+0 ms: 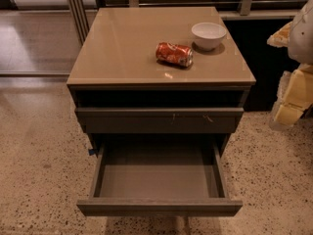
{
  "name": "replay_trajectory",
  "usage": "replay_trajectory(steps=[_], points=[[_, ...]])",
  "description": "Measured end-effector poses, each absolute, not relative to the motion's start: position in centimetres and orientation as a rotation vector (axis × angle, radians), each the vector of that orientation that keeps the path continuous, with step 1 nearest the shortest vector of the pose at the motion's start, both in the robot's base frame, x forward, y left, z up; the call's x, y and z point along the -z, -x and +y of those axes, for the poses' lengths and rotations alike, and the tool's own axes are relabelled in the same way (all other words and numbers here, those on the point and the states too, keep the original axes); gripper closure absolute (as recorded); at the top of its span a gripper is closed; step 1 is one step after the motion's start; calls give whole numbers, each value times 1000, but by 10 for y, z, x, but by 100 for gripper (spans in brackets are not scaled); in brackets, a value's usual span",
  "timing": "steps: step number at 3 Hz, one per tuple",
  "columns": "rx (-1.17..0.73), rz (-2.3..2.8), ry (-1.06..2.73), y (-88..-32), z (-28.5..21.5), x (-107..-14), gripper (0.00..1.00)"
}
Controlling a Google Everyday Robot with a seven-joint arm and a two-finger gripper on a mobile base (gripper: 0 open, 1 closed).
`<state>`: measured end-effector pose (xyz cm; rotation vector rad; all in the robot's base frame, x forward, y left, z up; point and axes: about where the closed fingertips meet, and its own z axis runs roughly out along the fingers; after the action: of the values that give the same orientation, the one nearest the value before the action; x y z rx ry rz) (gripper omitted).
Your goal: Place coke can into middle drawer
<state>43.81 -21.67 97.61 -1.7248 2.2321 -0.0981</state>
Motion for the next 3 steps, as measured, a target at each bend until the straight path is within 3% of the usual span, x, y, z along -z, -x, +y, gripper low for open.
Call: replay_trajectory(steps=[2, 3], points=[[61, 2228, 1616, -451, -224, -978, 0], [-7, 2184, 1466, -495, -236, -980, 0]])
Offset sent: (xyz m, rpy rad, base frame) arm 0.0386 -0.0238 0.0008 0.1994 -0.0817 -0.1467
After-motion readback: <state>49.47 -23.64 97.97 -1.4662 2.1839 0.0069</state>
